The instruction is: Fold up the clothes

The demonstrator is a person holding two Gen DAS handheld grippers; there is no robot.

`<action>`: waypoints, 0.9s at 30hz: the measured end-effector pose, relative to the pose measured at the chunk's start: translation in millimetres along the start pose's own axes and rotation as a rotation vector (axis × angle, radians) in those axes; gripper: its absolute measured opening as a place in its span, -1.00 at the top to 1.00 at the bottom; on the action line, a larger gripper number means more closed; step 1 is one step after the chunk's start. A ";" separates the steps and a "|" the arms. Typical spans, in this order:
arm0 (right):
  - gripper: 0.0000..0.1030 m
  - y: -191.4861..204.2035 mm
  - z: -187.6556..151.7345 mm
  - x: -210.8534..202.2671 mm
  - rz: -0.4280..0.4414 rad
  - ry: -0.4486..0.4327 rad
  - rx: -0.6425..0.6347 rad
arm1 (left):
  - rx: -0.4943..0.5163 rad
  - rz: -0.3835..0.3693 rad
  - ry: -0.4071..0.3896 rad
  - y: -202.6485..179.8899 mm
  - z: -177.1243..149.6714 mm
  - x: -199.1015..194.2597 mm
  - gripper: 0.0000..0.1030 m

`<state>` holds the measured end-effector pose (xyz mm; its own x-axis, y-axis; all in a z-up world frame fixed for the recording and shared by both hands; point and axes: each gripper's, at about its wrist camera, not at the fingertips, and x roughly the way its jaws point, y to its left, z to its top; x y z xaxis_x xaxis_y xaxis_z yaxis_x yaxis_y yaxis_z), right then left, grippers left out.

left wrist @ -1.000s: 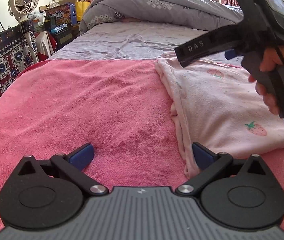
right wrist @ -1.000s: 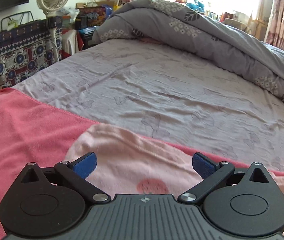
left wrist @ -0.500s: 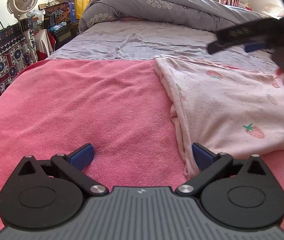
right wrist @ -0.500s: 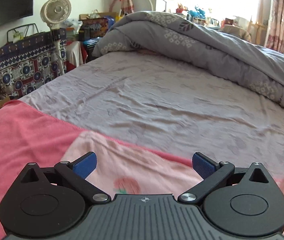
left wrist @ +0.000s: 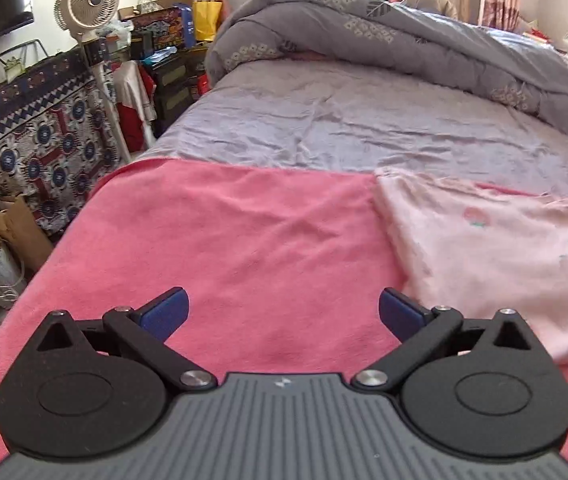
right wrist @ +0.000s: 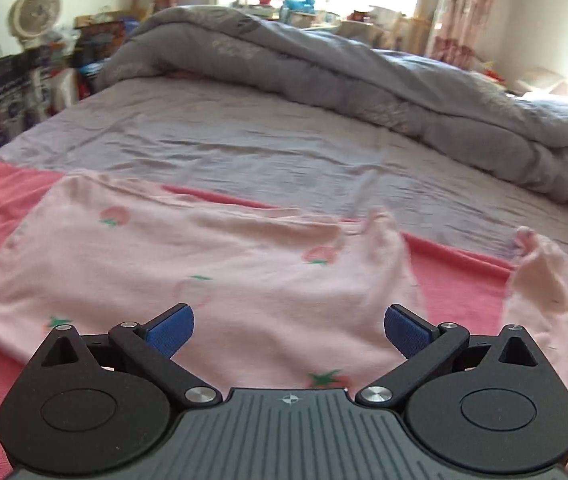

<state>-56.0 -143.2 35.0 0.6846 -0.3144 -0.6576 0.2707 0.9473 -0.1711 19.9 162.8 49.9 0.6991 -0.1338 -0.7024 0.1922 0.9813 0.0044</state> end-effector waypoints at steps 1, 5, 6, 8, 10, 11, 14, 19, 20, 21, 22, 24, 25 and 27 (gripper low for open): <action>-1.00 -12.4 -4.5 2.9 -0.049 0.017 0.012 | 0.021 -0.030 0.002 -14.0 3.4 2.0 -0.98; -1.00 -55.0 -37.7 24.1 -0.225 0.147 -0.005 | 0.127 -0.169 0.010 -87.7 13.3 12.8 -0.98; -1.00 -66.8 -50.8 25.9 -0.229 0.177 0.014 | 0.160 -0.197 0.001 -110.0 14.8 14.4 -0.98; -1.00 -87.2 -68.7 21.0 -0.194 0.183 0.107 | 0.232 -0.237 -0.022 -157.1 16.9 17.3 -0.99; -1.00 -95.0 -77.6 17.4 -0.163 0.167 0.161 | 0.300 -0.273 -0.043 -202.9 16.8 22.0 -0.99; -1.00 -95.9 -80.8 17.3 -0.155 0.161 0.170 | 0.331 -0.291 -0.046 -222.9 16.0 25.1 -0.99; -1.00 -95.7 -88.8 16.6 -0.143 0.128 0.184 | 0.426 -0.291 -0.050 -282.0 10.1 42.1 -0.99; -1.00 -101.1 -100.1 14.0 -0.123 0.071 0.272 | 0.580 -0.176 -0.110 -347.7 -2.6 88.4 -1.00; -1.00 -101.9 -100.9 13.8 -0.118 0.068 0.278 | 0.598 -0.142 -0.129 -355.9 0.1 99.5 -1.00; -1.00 -102.7 -101.7 13.6 -0.113 0.065 0.285 | 0.604 -0.108 -0.144 -362.5 6.8 111.2 -1.00; -1.00 -103.6 -102.6 13.4 -0.109 0.062 0.292 | 0.606 -0.062 -0.153 -369.0 15.8 124.4 -1.00; -1.00 -105.3 -104.2 13.0 -0.099 0.057 0.305 | 0.588 0.014 -0.130 -380.4 38.5 153.7 -1.00; -1.00 -106.1 -105.1 12.8 -0.095 0.054 0.312 | 0.560 0.016 -0.100 -384.0 51.5 167.2 -1.00; -1.00 -107.8 -106.7 12.4 -0.085 0.048 0.325 | 0.503 0.005 -0.057 -387.1 74.9 181.8 -1.00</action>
